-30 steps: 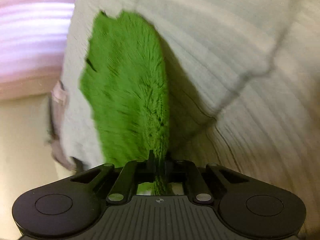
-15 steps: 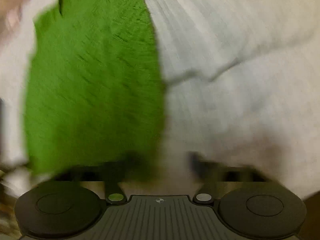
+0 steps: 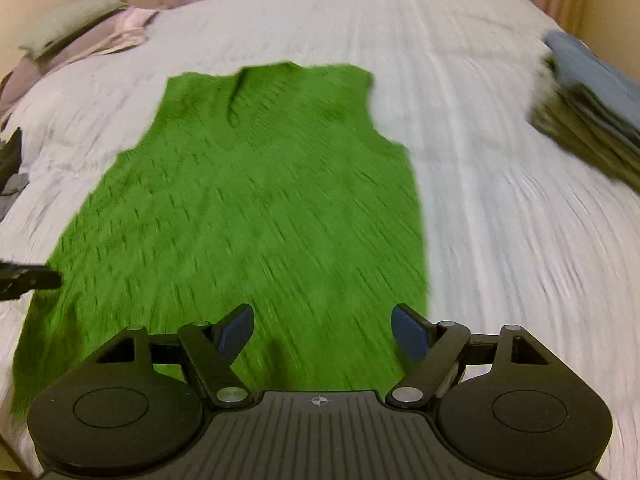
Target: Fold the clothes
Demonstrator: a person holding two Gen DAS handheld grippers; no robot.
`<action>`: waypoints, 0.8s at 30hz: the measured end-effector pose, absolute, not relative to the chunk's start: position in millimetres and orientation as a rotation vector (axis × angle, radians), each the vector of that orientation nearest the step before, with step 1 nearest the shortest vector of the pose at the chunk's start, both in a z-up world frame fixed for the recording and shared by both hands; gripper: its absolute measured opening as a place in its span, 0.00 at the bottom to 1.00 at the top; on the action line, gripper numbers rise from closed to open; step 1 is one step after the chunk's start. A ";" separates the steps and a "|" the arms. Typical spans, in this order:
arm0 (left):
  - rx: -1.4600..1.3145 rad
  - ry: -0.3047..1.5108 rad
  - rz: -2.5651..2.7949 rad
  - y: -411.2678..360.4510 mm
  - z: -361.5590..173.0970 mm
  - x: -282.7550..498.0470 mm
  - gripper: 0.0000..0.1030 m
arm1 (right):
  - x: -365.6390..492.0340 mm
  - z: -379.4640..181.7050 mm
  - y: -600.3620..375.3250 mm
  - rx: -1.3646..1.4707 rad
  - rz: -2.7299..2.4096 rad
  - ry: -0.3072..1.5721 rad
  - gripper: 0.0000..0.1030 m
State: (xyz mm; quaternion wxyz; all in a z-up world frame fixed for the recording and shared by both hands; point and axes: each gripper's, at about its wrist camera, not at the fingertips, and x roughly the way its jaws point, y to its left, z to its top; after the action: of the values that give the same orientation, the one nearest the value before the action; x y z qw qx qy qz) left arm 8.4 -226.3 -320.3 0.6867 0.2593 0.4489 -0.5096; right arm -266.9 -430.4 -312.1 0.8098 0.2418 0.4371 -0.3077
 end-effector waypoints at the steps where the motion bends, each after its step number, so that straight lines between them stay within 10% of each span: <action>1: 0.567 1.000 -1.159 -237.0 -322.7 9.7 0.18 | -261.3 -317.2 -434.6 0.505 -0.652 0.929 0.76; 4: 0.539 0.984 -1.195 -273.4 -334.5 15.3 0.18 | -239.7 -328.6 -452.0 0.484 -0.655 0.908 0.64; 24: 0.512 0.788 -1.185 -511.5 -404.1 104.0 0.16 | -62.8 -398.4 -612.1 0.304 -0.660 0.777 0.64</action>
State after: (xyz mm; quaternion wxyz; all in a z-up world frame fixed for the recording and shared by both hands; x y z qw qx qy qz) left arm 104.0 -511.5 -404.1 0.7275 0.2324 0.3575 -0.5375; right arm -62.8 -612.1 -398.4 0.8618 0.1451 0.3706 -0.3145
